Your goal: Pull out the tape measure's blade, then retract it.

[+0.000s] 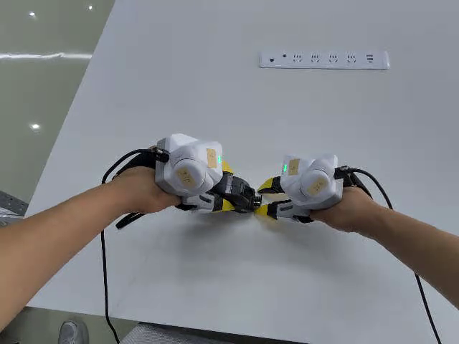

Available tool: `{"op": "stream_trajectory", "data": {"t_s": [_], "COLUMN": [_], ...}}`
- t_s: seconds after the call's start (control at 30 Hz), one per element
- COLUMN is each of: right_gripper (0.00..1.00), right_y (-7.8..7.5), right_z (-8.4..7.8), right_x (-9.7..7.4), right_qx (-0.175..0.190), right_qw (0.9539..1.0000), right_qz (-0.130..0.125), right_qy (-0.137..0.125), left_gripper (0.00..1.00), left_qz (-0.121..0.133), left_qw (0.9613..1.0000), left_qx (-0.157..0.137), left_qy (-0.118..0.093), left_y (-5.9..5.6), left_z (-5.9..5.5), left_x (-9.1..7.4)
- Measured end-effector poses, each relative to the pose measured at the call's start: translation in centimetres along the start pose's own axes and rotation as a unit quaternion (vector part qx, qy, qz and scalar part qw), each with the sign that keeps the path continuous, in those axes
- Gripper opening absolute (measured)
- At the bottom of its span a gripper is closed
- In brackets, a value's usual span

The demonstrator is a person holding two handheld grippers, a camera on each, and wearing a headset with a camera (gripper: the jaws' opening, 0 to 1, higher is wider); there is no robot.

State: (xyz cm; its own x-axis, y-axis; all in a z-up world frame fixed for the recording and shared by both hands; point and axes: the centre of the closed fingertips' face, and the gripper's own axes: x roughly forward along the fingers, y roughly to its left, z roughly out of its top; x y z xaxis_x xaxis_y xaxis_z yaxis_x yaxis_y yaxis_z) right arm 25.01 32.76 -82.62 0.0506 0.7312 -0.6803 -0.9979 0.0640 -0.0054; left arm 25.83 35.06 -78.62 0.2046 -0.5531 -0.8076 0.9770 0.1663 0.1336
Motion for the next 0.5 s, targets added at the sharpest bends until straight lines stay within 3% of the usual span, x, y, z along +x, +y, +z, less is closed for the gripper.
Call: {"op": "stream_trajectory", "data": {"t_s": [0.5], "right_gripper": [0.13], "right_y": [0.31], "right_z": [-0.03], "right_x": [0.07], "right_qx": [-0.005], "right_qw": [1.0000], "right_qz": [0.007], "right_qy": [0.003], "left_gripper": [0.33], "left_qz": [-0.007], "left_qw": [0.9999], "left_qx": [0.003], "left_qy": [0.010], "left_y": [0.17], "left_z": [-0.20], "left_x": [0.09]}}
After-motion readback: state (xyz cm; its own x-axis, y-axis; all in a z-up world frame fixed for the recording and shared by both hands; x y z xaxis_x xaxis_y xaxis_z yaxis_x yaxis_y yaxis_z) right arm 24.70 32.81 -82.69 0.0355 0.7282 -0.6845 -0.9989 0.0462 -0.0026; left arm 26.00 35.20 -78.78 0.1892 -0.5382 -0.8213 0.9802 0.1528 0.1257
